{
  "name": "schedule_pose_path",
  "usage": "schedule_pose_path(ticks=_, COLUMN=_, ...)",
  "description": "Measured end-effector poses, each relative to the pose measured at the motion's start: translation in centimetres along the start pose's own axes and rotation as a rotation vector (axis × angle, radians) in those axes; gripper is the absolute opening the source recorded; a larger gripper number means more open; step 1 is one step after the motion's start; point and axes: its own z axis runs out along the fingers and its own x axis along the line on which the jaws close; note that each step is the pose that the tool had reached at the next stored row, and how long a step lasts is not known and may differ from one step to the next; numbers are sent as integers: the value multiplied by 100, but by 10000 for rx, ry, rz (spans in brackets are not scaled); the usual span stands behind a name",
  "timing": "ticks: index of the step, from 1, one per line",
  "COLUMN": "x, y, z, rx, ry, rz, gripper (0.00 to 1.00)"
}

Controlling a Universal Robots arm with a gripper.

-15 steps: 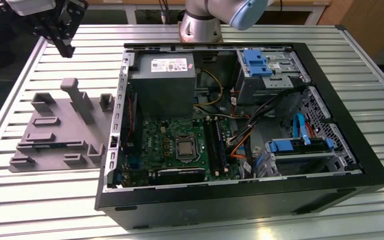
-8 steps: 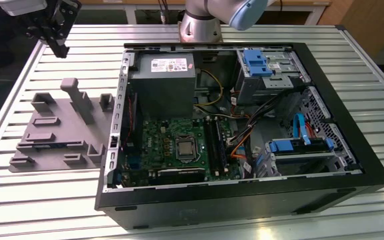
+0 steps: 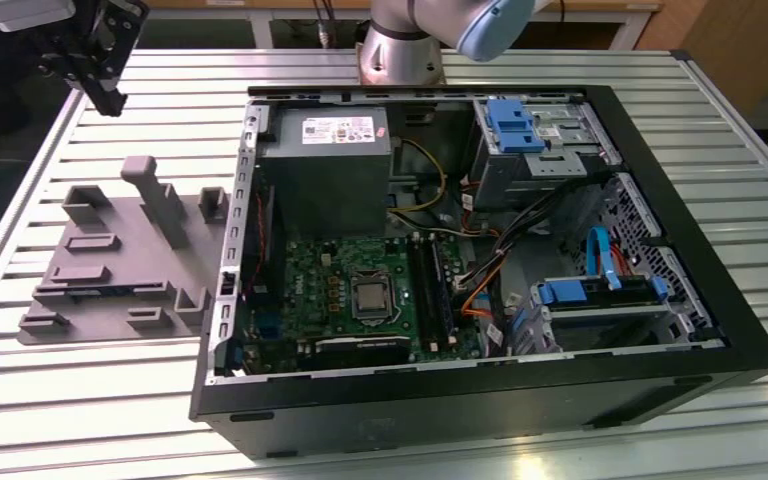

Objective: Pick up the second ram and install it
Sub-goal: 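Reach for the second ram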

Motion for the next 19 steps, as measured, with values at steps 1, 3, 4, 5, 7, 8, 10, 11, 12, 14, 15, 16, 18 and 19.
schedule_pose_path(ticks=1, x=15, y=-1, z=0, rx=0, ry=0, rz=0, gripper=11)
schedule_pose_path(ticks=3, x=40, y=-3, z=-1, rx=0, ry=0, rz=-1, gripper=11)
schedule_pose_path(ticks=4, x=51, y=-4, z=-1, rx=-1, ry=-1, rz=0, gripper=11)
schedule_pose_path(ticks=5, x=60, y=-6, z=-1, rx=-1, ry=-1, rz=0, gripper=11)
schedule_pose_path(ticks=7, x=77, y=-17, z=0, rx=-1, ry=-1, rz=0, gripper=11)
schedule_pose_path(ticks=8, x=91, y=-29, z=0, rx=-1, ry=-1, rz=-2, gripper=11)
schedule_pose_path(ticks=10, x=118, y=-54, z=1, rx=-1, ry=-1, rz=1, gripper=11)
schedule_pose_path(ticks=11, x=129, y=-63, z=0, rx=0, ry=1, rz=1, gripper=11)
schedule_pose_path(ticks=12, x=141, y=-73, z=1, rx=0, ry=0, rz=1, gripper=11)
schedule_pose_path(ticks=14, x=172, y=-101, z=1, rx=0, ry=0, rz=0, gripper=11)
schedule_pose_path(ticks=15, x=187, y=-114, z=2, rx=0, ry=0, rz=0, gripper=11)
schedule_pose_path(ticks=16, x=199, y=-123, z=2, rx=0, ry=-1, rz=0, gripper=11)
schedule_pose_path(ticks=18, x=221, y=-126, z=1, rx=28, ry=-3, rz=-2, gripper=11)
schedule_pose_path(ticks=19, x=230, y=-126, z=2, rx=41, ry=-5, rz=-1, gripper=11)
